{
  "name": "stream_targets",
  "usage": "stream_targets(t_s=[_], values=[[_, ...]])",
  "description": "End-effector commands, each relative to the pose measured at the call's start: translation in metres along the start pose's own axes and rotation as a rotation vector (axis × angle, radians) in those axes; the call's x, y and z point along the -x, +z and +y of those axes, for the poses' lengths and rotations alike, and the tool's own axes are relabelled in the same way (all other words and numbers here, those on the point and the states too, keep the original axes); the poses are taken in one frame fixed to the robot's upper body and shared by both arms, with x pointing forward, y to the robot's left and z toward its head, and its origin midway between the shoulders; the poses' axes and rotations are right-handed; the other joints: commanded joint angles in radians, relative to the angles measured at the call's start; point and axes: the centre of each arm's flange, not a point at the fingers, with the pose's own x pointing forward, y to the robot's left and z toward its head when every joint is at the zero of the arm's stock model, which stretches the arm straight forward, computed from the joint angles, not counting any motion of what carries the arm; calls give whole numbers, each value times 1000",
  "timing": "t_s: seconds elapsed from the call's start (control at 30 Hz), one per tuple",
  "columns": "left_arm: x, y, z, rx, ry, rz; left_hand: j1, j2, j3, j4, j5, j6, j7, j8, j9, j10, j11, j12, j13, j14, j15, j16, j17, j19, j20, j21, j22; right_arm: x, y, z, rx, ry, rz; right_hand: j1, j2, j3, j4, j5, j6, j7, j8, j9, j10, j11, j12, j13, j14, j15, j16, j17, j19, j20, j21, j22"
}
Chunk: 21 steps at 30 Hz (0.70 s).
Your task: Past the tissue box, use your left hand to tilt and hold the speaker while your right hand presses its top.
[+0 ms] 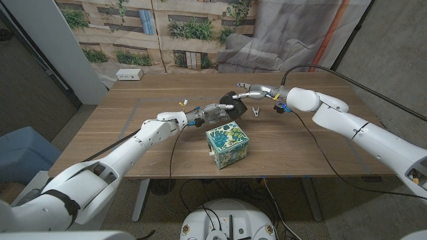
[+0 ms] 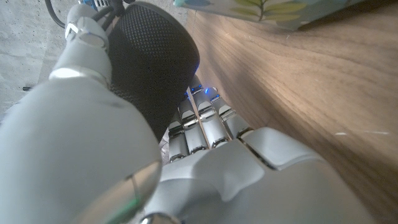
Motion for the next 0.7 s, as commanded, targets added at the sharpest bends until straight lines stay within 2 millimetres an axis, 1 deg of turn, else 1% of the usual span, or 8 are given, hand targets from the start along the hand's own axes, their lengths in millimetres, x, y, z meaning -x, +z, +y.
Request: stream_targets(t_s=[0.03,0.4,0.7], values=[[-2,-1,0,1,-6,1,-13,234,22,13,5,263,-61,5,11,235,-155,2,11,11,-143,-3,2,7,-107,-2,3,-4,2,0,3,2,-2,1,7,-2,1,4,-152,-4,7,2,-8,-4,6,2,-22,-2,5,4,-2,-4,6,3],[-3,-4,-2,3,-10,4,-14,236,24,12,5,266,-60,4,11,238,-156,1,12,14,-144,-3,2,8,-107,-2,3,-6,2,-3,9,-1,-1,0,8,-3,2,6,-149,-4,9,2,-8,-4,8,2,-21,0,7,4,-1,-3,7,3],[-4,-3,-2,3,-11,2,-13,237,25,11,5,272,-62,4,12,244,-156,1,12,18,-146,-1,3,9,-108,-2,3,-6,0,0,15,17,17,2,10,-3,1,7,-149,-5,9,2,-9,-3,8,2,-19,1,8,3,0,-1,7,3]])
